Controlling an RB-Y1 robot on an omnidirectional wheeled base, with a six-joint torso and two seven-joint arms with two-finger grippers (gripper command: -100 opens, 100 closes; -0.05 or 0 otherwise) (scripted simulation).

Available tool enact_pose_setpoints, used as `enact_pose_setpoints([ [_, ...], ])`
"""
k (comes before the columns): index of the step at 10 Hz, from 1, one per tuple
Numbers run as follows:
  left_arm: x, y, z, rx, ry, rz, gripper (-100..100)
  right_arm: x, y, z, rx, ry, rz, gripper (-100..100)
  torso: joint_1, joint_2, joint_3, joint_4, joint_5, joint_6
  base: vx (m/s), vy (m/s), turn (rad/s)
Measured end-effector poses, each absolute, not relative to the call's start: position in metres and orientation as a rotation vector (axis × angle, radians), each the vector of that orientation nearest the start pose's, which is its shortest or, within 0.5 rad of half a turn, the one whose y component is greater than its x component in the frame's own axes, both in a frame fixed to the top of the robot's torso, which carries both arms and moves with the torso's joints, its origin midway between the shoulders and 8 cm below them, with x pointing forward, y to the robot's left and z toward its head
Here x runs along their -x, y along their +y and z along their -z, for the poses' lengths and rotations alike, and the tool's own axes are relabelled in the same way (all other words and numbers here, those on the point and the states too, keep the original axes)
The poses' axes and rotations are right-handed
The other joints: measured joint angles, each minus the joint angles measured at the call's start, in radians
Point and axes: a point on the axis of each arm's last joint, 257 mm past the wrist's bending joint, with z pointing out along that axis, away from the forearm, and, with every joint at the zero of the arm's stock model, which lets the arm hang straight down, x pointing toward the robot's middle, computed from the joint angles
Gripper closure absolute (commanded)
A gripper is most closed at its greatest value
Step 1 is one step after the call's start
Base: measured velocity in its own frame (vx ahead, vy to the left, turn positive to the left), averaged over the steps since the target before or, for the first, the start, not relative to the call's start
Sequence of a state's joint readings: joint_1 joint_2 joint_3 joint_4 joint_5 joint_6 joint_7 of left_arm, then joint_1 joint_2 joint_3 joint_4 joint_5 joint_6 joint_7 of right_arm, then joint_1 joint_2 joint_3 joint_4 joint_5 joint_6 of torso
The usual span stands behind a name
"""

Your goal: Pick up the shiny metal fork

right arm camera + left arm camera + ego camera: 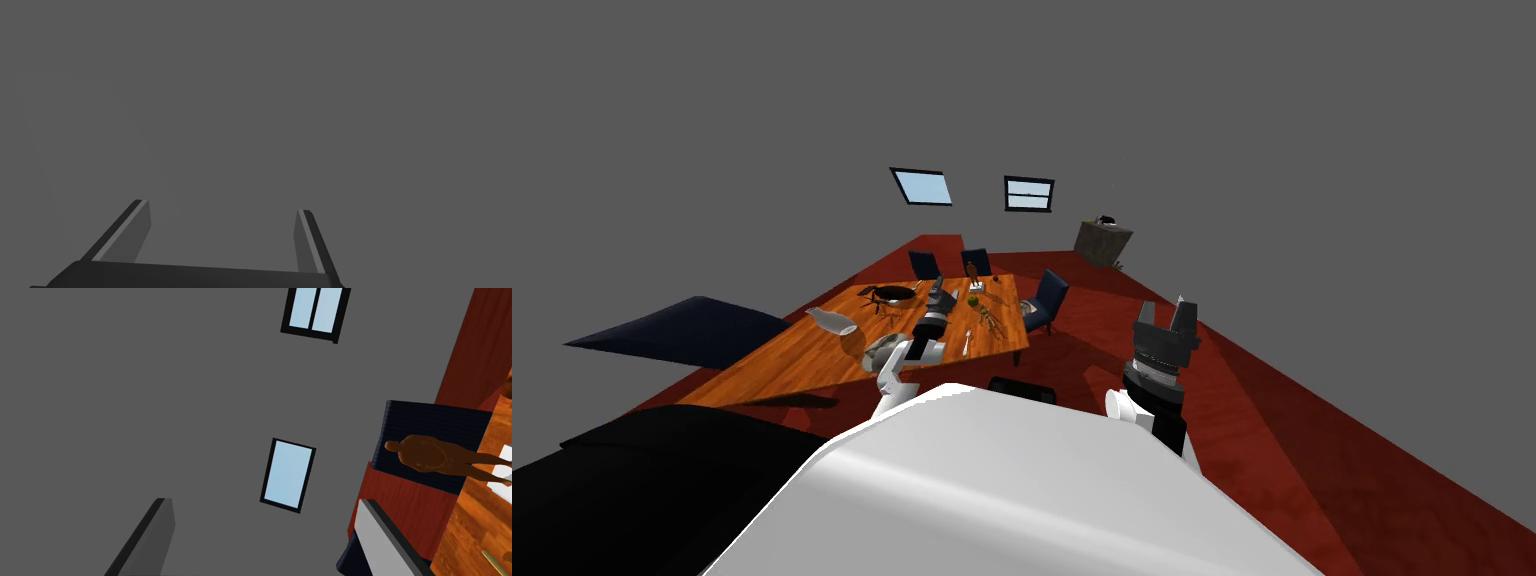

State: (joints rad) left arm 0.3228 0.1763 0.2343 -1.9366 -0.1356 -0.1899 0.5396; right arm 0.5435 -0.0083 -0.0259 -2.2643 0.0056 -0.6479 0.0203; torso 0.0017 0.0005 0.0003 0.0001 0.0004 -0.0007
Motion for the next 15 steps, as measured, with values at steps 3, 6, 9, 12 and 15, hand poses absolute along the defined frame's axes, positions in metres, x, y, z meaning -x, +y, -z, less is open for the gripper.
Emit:
enact_pose_setpoints([
  [3,-0.428,0.434,0.147,1.257,0.793,1.239,-100,-0.316,-0.285,-0.031,-0.559,0.563,-1.261,0,0.0,0.0,0.0,0.0,0.0,0.0,-0.014,0.011,-0.202],
  [6,-0.429,0.473,0.164,1.368,0.741,1.202,-100,-0.316,-0.285,-0.031,-0.559,0.564,-1.261,0,0.001,0.0,0.0,0.0,0.0,0.0,-0.016,0.015,-0.245],
  [9,-0.418,0.522,0.195,1.499,0.663,1.137,-100,-0.316,-0.285,-0.031,-0.559,0.563,-1.261,0,0.0,0.0,0.0,0.0,0.0,0.0,-0.016,0.013,-0.221],
  [12,-0.407,0.559,0.218,1.608,0.585,1.094,-100,-0.316,-0.285,-0.031,-0.559,0.564,-1.261,0,0.0,-0.001,0.0,0.0,0.0,0.0,-0.009,0.01,-0.139],
  [15,-0.386,0.596,0.245,1.729,0.471,1.04,-100,-0.316,-0.285,-0.031,-0.559,0.564,-1.26,0,0.001,0.0,0.0,0.0,0.0,-0.001,-0.013,0.019,-0.148],
])
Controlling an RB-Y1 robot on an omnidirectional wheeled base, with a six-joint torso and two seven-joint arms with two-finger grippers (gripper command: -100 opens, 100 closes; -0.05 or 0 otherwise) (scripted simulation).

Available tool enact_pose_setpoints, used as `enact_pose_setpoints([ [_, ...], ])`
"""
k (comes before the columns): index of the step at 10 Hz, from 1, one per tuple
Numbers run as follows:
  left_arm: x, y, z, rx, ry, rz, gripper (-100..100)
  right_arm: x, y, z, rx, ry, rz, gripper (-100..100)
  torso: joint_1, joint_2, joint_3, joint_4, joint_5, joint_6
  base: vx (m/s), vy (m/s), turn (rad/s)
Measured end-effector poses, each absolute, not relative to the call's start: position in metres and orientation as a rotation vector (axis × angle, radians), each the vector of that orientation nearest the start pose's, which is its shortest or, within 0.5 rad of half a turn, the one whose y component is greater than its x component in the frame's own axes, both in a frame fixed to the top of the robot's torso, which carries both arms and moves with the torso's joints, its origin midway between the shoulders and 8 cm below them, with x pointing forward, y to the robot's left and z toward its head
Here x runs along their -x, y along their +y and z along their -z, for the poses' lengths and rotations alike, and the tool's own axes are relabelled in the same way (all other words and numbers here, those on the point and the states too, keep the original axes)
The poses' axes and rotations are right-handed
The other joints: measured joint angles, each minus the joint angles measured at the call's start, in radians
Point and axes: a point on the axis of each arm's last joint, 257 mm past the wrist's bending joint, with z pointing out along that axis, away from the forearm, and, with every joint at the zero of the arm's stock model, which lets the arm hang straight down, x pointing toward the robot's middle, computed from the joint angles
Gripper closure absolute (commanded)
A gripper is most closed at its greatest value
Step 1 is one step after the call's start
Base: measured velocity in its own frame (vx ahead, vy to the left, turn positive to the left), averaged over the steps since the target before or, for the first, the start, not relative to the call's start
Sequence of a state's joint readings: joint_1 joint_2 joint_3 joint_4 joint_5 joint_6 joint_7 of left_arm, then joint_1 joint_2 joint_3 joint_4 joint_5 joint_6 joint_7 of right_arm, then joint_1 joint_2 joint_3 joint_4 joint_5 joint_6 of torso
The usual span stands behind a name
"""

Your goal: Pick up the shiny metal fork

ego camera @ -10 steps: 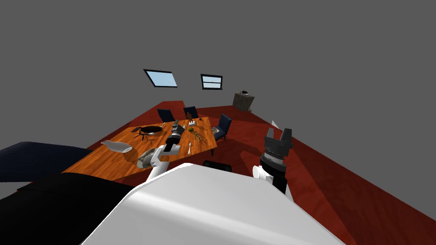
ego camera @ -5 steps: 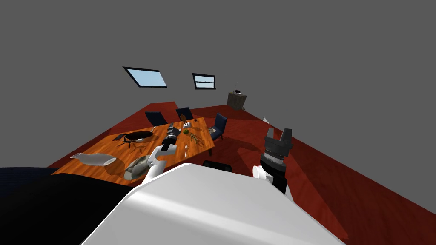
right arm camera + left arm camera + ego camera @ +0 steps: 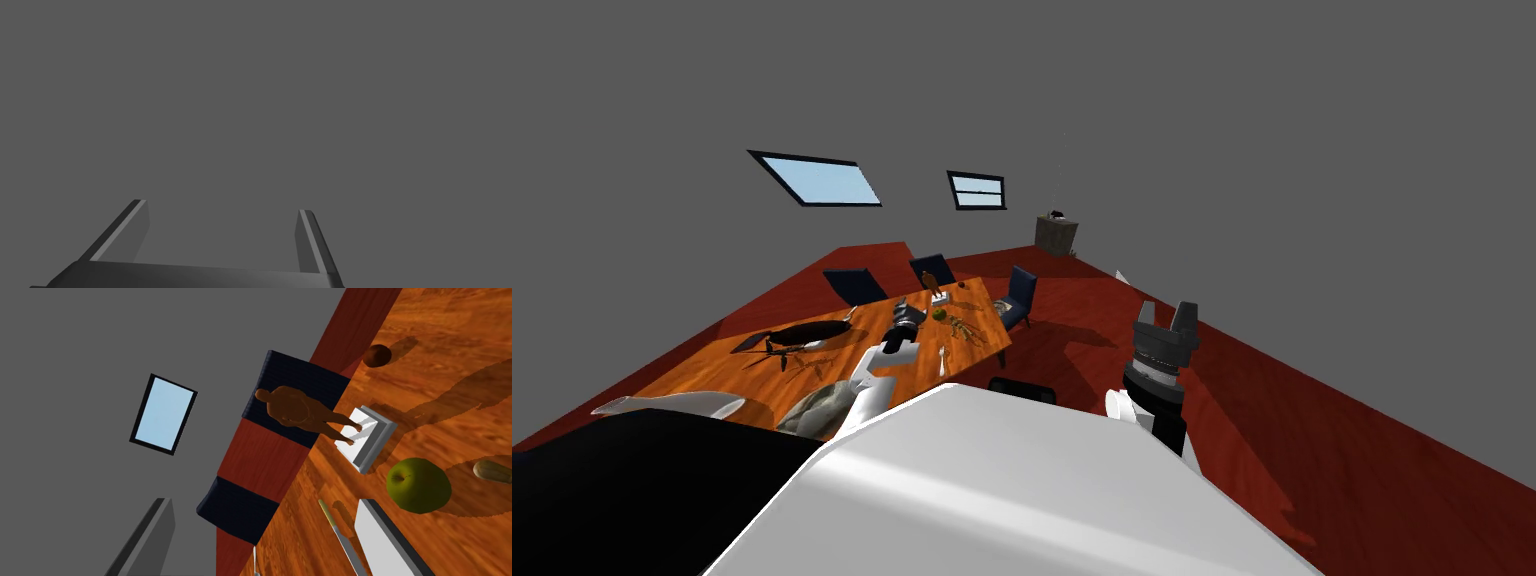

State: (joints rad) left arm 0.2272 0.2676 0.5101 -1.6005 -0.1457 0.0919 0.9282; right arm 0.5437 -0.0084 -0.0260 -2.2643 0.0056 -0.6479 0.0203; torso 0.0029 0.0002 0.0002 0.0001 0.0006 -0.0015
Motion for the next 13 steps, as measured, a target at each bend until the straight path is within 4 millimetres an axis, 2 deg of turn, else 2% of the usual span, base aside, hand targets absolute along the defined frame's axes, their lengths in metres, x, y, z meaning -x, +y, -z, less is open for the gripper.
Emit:
enact_pose_setpoints([
  [1,-0.382,0.601,0.253,1.755,0.451,1.032,-100,-0.316,-0.286,-0.031,-0.559,0.564,-1.26,0,-0.001,0.0,0.0,0.0,0.0,0.0,-0.008,0.009,-0.284],
  [3,-0.364,0.629,0.275,1.836,0.363,0.984,-100,-0.316,-0.285,-0.031,-0.559,0.564,-1.26,0,0.0,0.0,0.0,0.0,0.0,0.0,-0.012,0.023,-0.235],
  [5,-0.335,0.653,0.307,1.927,0.254,0.928,-100,-0.316,-0.286,-0.031,-0.559,0.564,-1.26,0,0.0,0.0,0.0,0.0,0.0,0.0,-0.004,0.02,-0.067],
  [6,-0.332,0.656,0.311,1.945,0.231,0.922,-100,-0.316,-0.286,-0.031,-0.559,0.564,-1.26,0,-0.001,-0.001,0.0,0.0,0.0,0.0,-0.008,0.015,-0.273],
  [7,-0.317,0.669,0.325,1.983,0.172,0.892,-100,-0.316,-0.285,-0.031,-0.559,0.564,-1.261,0,0.0,-0.001,0.0,0.0,0.0,0.001,-0.009,0.025,-0.184],
  [9,-0.304,0.678,0.337,2.032,0.102,0.862,-100,-0.316,-0.286,-0.031,-0.559,0.564,-1.26,0,-0.001,-0.001,0.0,0.0,0.0,0.0,-0.003,0.016,-0.138],
  [11,-0.279,0.692,0.361,2.1,-0.015,0.804,-100,-0.316,-0.286,-0.031,-0.559,0.564,-1.26,0,0.0,-0.001,-0.001,0.0,0.0,0.0,-0.009,0.031,-0.234],
  [13,-0.245,0.705,0.389,2.168,-0.15,0.738,-100,-0.316,-0.286,-0.031,-0.559,0.564,-1.26,0,0.001,-0.001,0.0,0.0,0.0,0.0,-0.004,0.026,-0.076],
])
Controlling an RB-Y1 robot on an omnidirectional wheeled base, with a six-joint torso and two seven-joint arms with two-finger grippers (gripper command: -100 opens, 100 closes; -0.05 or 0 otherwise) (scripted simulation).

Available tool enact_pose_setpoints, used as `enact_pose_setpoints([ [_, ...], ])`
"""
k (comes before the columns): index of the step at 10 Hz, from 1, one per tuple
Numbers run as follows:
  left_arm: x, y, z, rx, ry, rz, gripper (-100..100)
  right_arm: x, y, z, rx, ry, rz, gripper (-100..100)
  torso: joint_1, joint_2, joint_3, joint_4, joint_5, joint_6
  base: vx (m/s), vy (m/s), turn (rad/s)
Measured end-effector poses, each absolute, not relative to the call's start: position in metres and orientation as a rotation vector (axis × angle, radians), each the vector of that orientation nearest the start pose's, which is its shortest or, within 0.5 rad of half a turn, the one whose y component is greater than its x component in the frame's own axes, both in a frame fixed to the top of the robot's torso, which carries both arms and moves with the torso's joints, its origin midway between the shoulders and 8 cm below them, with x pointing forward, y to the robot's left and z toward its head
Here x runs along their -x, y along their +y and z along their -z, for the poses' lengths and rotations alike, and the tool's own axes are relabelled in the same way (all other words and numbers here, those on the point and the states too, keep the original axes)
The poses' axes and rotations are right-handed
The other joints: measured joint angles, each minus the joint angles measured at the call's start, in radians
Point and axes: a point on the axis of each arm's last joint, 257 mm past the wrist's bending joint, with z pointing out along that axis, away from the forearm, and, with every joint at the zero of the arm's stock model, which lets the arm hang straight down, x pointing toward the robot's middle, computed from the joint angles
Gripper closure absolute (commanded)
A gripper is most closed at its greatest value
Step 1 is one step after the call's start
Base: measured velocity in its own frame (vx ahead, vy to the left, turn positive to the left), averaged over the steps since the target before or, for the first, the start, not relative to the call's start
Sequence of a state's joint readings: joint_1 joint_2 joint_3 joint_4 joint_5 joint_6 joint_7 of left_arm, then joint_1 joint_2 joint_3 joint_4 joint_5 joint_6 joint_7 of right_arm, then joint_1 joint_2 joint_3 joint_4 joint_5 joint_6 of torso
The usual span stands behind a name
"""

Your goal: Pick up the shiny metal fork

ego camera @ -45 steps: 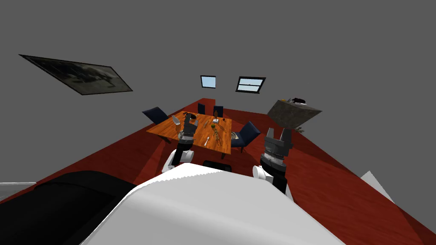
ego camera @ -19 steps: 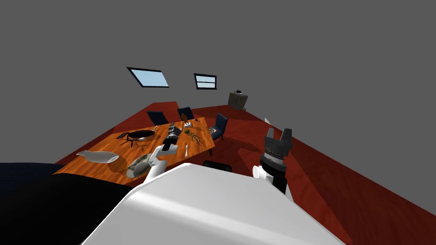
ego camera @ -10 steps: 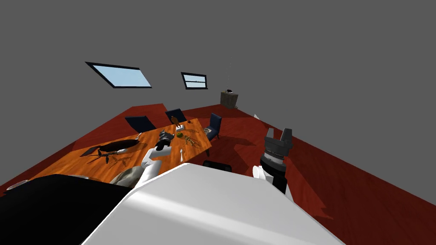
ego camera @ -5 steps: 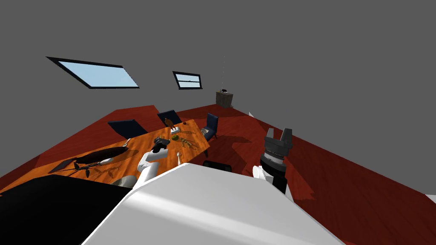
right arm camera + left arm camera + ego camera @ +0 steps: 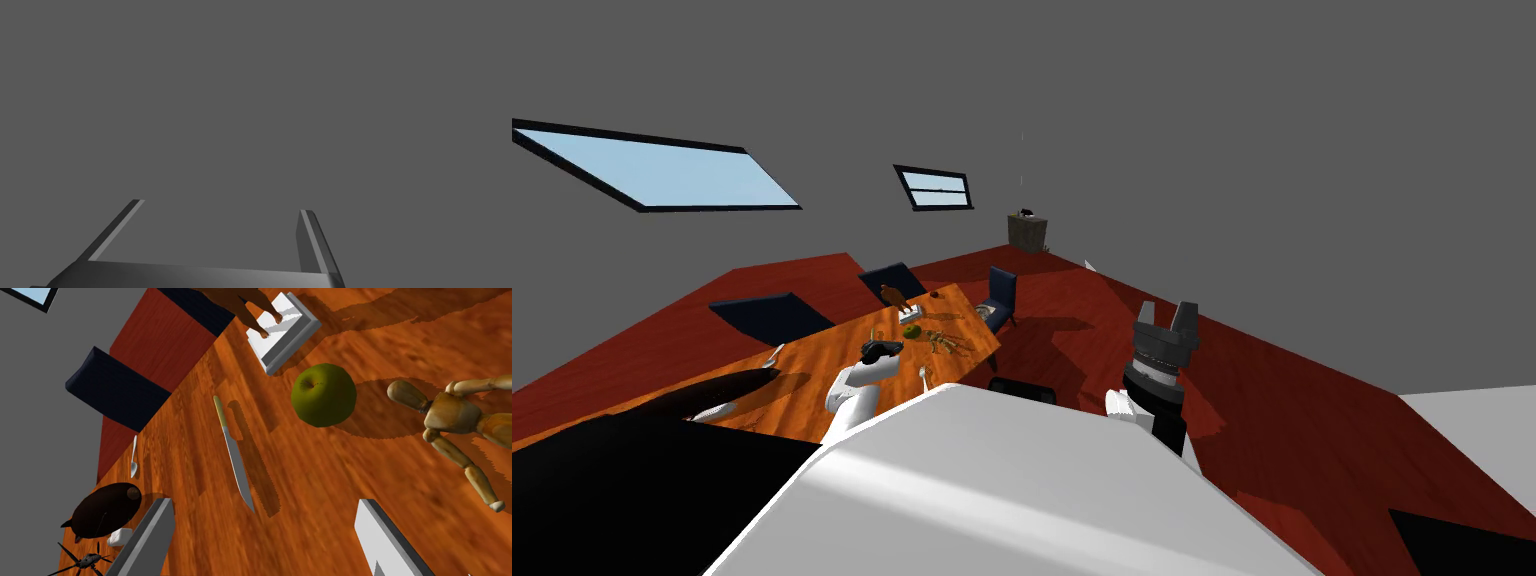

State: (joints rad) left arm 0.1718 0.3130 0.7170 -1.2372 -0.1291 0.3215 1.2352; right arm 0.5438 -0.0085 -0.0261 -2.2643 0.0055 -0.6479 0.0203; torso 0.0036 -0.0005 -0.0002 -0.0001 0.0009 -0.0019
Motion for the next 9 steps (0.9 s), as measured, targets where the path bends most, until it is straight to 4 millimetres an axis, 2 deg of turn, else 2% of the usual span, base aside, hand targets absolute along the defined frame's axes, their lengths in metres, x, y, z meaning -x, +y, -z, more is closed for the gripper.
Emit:
enact_pose_setpoints([
  [1,-0.239,0.705,0.396,2.186,-0.179,0.722,-100,-0.316,-0.286,-0.031,-0.559,0.564,-1.26,0,-0.001,0.0,0.0,0.0,0.0,0.0,-0.004,0.022,-0.31],
  [3,-0.212,0.708,0.42,2.24,-0.307,0.657,-100,-0.316,-0.286,-0.031,-0.559,0.564,-1.26,0,0.0,0.0,0.0,0.0,0.0,0.0,-0.007,0.031,-0.237],
  [4,-0.19,0.713,0.431,2.263,-0.387,0.617,-100,-0.316,-0.285,-0.031,-0.559,0.564,-1.26,0,0.0,0.0,0.0,0.0,0.0,0.001,-0.009,0.038,-0.152],
  [5,-0.174,0.712,0.442,2.287,-0.452,0.583,-100,-0.316,-0.286,-0.031,-0.559,0.564,-1.26,0,0.0,0.0,0.0,0.0,0.0,0.0,-0.004,0.019,0.04],
  [7,-0.154,0.709,0.461,2.318,-0.554,0.524,-100,-0.316,-0.285,-0.031,-0.559,0.564,-1.26,0,-0.001,0.0,0.0,0.0,0.0,0.001,-0.008,0.024,-0.226],
  [9,-0.132,0.704,0.474,2.344,-0.638,0.47,-100,-0.316,-0.286,-0.031,-0.559,0.564,-1.26,0,-0.001,-0.001,0.0,0.0,0.0,-0.001,-0.001,0.011,0.01],
])
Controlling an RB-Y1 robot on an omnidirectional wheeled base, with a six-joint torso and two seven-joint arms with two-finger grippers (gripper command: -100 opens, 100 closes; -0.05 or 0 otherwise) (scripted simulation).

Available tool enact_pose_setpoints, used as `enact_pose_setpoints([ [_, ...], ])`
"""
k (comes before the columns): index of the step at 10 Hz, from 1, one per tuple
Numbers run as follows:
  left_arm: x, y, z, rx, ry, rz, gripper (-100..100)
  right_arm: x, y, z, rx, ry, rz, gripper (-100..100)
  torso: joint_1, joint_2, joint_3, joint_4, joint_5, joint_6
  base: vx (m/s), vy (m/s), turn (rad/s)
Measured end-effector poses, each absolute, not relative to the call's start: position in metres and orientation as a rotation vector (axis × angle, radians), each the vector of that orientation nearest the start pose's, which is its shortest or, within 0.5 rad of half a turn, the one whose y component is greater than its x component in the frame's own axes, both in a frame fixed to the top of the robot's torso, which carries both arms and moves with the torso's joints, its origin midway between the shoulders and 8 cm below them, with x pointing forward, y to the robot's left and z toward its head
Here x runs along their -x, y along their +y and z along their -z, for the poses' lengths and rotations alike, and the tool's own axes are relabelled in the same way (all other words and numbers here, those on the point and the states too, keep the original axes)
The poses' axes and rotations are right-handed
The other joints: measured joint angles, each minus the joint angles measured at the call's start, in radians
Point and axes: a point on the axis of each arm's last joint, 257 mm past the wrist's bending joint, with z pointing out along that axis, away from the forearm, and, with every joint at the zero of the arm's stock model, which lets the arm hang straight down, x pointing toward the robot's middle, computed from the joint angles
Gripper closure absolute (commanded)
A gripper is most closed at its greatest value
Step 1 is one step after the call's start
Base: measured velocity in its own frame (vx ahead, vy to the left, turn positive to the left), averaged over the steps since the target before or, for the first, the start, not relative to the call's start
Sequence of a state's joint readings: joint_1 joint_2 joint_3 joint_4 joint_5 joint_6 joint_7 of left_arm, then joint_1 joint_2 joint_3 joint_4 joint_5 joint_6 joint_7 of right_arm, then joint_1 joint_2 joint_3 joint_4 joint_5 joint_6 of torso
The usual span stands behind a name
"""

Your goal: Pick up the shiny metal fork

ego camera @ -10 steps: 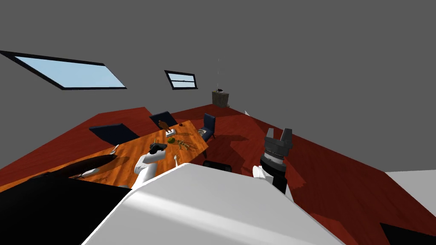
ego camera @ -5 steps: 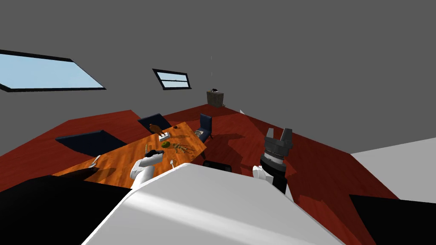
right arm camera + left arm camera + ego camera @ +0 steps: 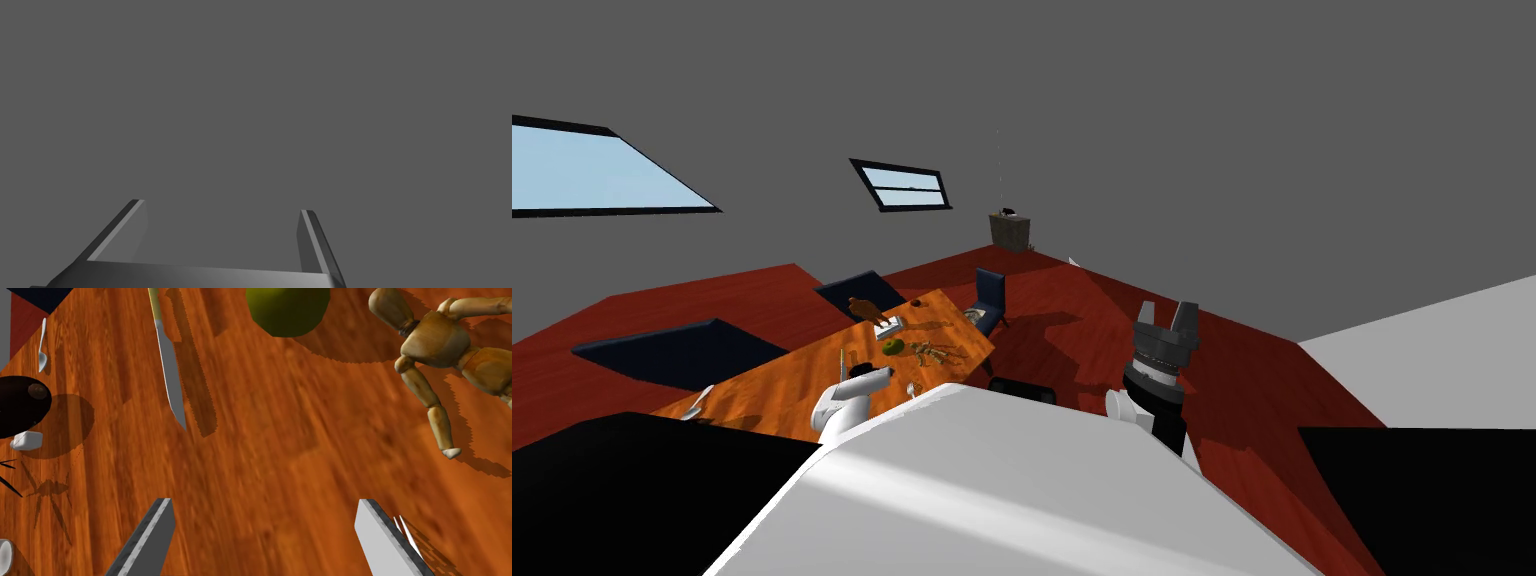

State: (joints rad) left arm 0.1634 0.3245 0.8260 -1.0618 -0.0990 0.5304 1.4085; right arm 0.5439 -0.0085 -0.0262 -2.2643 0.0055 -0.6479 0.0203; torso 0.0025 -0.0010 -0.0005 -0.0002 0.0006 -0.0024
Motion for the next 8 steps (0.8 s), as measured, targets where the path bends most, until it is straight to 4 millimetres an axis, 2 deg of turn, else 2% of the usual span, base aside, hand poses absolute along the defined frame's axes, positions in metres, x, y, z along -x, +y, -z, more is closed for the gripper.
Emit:
enact_pose_setpoints([
  [2,-0.118,0.702,0.487,2.353,-0.709,0.436,-100,-0.316,-0.285,-0.031,-0.559,0.564,-1.261,0,0.0,0.0,0.0,0.0,0.0,0.002,-0.005,0.025,-0.267],
  [3,-0.103,0.695,0.497,2.366,-0.767,0.4,-100,-0.316,-0.286,-0.031,-0.559,0.564,-1.26,0,0.001,0.0,0.0,0.0,0.0,0.0,-0.005,0.022,0.058],
  [5,-0.083,0.685,0.511,2.376,-0.859,0.346,-100,-0.316,-0.286,-0.031,-0.559,0.564,-1.26,0,0.0,0.0,0.0,0.0,0.0,0.001,-0.009,0.028,-0.219],
  [6,-0.073,0.682,0.517,2.38,-0.913,0.317,-100,-0.316,-0.286,-0.031,-0.559,0.564,-1.26,0,0.001,0.0,0.0,0.0,0.0,0.0,-0.004,0.019,-0.006],
  [7,-0.065,0.678,0.523,2.386,-0.935,0.295,-100,-0.316,-0.286,-0.031,-0.559,0.564,-1.26,0,0.0,0.0,0.0,0.0,0.0,0.0,0.0,0.001,0.028],
  [8,-0.062,0.676,0.526,2.391,-0.942,0.283,-100,-0.316,-0.286,-0.031,-0.559,0.564,-1.26,0,-0.001,0.0,0.0,0.0,0.0,0.0,-0.003,0.012,-0.254],
])
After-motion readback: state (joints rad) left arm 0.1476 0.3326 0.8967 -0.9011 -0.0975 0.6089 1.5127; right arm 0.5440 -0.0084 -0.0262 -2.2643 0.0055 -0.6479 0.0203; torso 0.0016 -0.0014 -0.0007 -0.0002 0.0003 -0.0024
